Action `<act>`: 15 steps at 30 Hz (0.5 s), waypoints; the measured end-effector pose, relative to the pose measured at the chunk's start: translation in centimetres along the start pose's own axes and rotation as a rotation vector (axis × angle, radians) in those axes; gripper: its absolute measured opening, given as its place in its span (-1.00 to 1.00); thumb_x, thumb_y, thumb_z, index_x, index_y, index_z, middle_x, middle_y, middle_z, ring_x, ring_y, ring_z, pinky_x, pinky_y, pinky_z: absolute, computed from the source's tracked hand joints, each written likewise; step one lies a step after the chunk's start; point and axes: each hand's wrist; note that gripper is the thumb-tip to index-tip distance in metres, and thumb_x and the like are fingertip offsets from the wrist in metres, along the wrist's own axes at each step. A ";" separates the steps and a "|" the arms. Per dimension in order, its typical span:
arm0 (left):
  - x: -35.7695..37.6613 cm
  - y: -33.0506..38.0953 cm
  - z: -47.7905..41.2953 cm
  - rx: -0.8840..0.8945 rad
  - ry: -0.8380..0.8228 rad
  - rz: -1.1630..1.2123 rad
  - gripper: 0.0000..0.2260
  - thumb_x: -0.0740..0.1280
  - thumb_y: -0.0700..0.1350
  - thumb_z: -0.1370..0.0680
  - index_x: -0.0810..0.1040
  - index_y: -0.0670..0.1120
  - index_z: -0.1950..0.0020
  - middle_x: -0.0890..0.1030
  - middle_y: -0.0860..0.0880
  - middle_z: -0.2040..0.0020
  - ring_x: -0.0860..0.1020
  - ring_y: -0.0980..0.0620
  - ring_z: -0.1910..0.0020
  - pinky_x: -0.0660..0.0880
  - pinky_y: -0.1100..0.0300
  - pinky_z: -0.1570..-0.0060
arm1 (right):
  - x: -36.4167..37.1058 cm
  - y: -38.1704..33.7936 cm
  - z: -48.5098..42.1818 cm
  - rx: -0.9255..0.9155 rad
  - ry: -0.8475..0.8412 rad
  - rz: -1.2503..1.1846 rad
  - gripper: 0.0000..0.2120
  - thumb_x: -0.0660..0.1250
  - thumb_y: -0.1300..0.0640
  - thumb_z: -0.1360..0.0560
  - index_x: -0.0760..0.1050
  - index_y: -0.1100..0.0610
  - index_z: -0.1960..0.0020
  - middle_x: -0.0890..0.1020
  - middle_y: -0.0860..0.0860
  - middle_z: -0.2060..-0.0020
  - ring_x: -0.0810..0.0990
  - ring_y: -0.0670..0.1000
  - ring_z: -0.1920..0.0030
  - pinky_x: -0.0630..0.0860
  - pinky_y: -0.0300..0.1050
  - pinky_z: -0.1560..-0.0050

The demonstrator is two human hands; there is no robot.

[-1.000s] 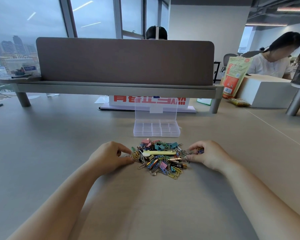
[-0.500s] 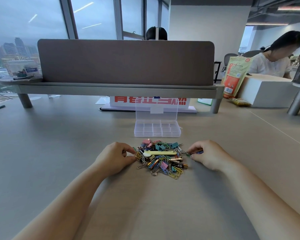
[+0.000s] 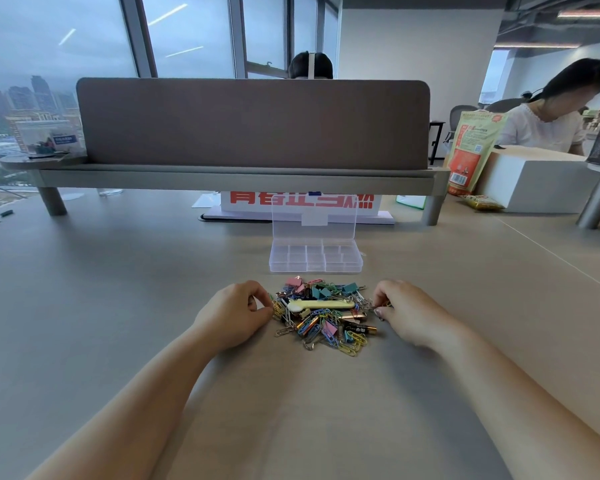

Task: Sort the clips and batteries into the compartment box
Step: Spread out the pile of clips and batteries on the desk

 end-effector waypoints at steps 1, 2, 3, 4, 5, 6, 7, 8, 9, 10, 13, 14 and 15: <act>0.0 0.1 0.0 -0.004 0.000 -0.005 -0.89 0.37 -0.06 -0.48 0.49 0.10 0.23 0.37 0.06 0.48 0.34 0.10 0.45 0.31 0.19 0.33 | 0.0 0.0 0.0 -0.009 0.002 0.012 -0.91 0.24 0.23 -0.55 0.40 0.06 0.10 0.45 -0.01 0.05 0.42 0.00 0.03 0.30 -0.17 0.09; 0.0 0.1 0.1 -0.009 0.003 -0.003 -0.89 0.37 -0.05 -0.48 0.50 0.09 0.23 0.37 0.06 0.48 0.34 0.09 0.46 0.30 0.19 0.34 | 0.1 0.0 0.0 -0.014 0.012 0.014 -0.91 0.23 0.22 -0.55 0.39 0.06 0.09 0.46 0.00 0.06 0.42 0.00 0.04 0.31 -0.16 0.09; -0.1 0.3 0.1 -0.014 0.006 0.006 -0.90 0.37 -0.05 -0.48 0.51 0.07 0.22 0.37 0.06 0.49 0.33 0.09 0.46 0.30 0.19 0.35 | 0.1 0.0 0.0 -0.010 0.025 0.006 -0.92 0.22 0.21 -0.56 0.39 0.07 0.09 0.47 0.00 0.07 0.44 0.01 0.05 0.32 -0.15 0.10; -0.2 0.4 0.1 -0.020 0.009 0.025 -0.91 0.37 -0.05 -0.49 0.52 0.05 0.21 0.37 0.06 0.48 0.33 0.08 0.47 0.29 0.20 0.36 | 0.2 0.1 0.0 0.003 0.043 -0.019 -0.94 0.21 0.20 -0.57 0.39 0.07 0.08 0.49 0.00 0.09 0.45 0.02 0.07 0.32 -0.14 0.12; -0.3 0.6 0.1 -0.033 0.013 0.056 -0.91 0.37 -0.05 -0.50 0.53 0.02 0.20 0.39 0.06 0.47 0.33 0.08 0.46 0.28 0.20 0.38 | 0.1 0.2 0.0 0.024 0.060 -0.059 -0.95 0.21 0.19 -0.57 0.40 0.08 0.07 0.50 -0.01 0.12 0.45 0.02 0.09 0.33 -0.14 0.16; -0.4 0.9 0.0 -0.061 0.017 0.109 -0.91 0.36 -0.05 -0.51 0.54 -0.02 0.18 0.40 0.05 0.45 0.33 0.08 0.45 0.27 0.21 0.40 | 0.2 0.5 -0.1 0.050 0.077 -0.120 -0.96 0.22 0.18 -0.57 0.41 0.08 0.06 0.51 -0.02 0.15 0.46 0.01 0.11 0.34 -0.16 0.20; -0.6 1.3 0.1 -0.111 0.013 0.198 -0.90 0.35 -0.06 -0.52 0.54 -0.05 0.16 0.40 0.05 0.44 0.33 0.08 0.45 0.26 0.22 0.43 | 0.1 0.6 -0.2 0.081 0.094 -0.206 -0.96 0.23 0.18 -0.57 0.42 0.08 0.07 0.52 -0.02 0.17 0.46 0.00 0.14 0.34 -0.20 0.24; -0.9 1.6 0.2 -0.175 0.000 0.331 -0.89 0.33 -0.08 -0.53 0.53 -0.08 0.17 0.39 0.04 0.42 0.30 0.08 0.46 0.23 0.25 0.47 | 0.1 0.8 -0.2 0.116 0.107 -0.326 -0.94 0.24 0.19 -0.57 0.43 0.09 0.08 0.52 0.00 0.19 0.45 -0.01 0.18 0.34 -0.23 0.27; -1.3 1.9 0.2 -0.248 -0.023 0.507 -0.87 0.29 -0.12 -0.55 0.49 -0.10 0.19 0.36 0.03 0.41 0.26 0.09 0.48 0.19 0.28 0.52 | -0.1 0.9 -0.3 0.155 0.118 -0.494 -0.92 0.25 0.22 -0.56 0.44 0.10 0.11 0.52 0.02 0.21 0.44 -0.02 0.23 0.35 -0.25 0.31; -1.6 2.1 0.2 -0.324 -0.059 0.705 -0.85 0.25 -0.16 -0.55 0.43 -0.10 0.23 0.32 0.02 0.40 0.21 0.11 0.50 0.14 0.33 0.57 | -0.2 1.0 -0.4 0.202 0.119 -0.695 -0.89 0.24 0.25 -0.57 0.43 0.11 0.13 0.50 0.05 0.24 0.42 -0.04 0.28 0.35 -0.29 0.37; -2.4 2.0 0.2 -0.490 -0.180 1.240 -0.83 0.14 -0.19 -0.51 0.29 -0.07 0.29 0.31 -0.01 0.42 0.19 0.13 0.57 0.09 0.40 0.66 | -0.8 1.0 -0.5 0.335 0.109 -1.253 -0.83 0.17 0.34 -0.57 0.40 0.19 0.17 0.41 0.07 0.34 0.34 -0.04 0.38 0.29 -0.36 0.59; -2.6 2.0 0.1 -0.517 -0.209 1.339 -0.85 0.12 -0.19 -0.49 0.30 -0.08 0.29 0.32 -0.02 0.41 0.22 0.13 0.57 0.11 0.40 0.66 | -1.0 1.1 -0.6 0.375 0.112 -1.367 -0.81 0.15 0.35 -0.57 0.38 0.20 0.20 0.39 0.08 0.36 0.32 -0.03 0.39 0.26 -0.36 0.62; -2.7 1.9 0.1 -0.531 -0.232 1.399 -0.87 0.10 -0.19 -0.47 0.31 -0.09 0.29 0.35 -0.03 0.41 0.25 0.13 0.57 0.13 0.41 0.66 | -1.2 1.2 -0.6 0.409 0.101 -1.456 -0.80 0.13 0.34 -0.56 0.35 0.20 0.23 0.36 0.07 0.38 0.30 -0.02 0.40 0.24 -0.36 0.63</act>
Point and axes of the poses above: each hand's wrist, its own z-axis away from the middle knuckle, its own x-axis out of the palm, y = z × x
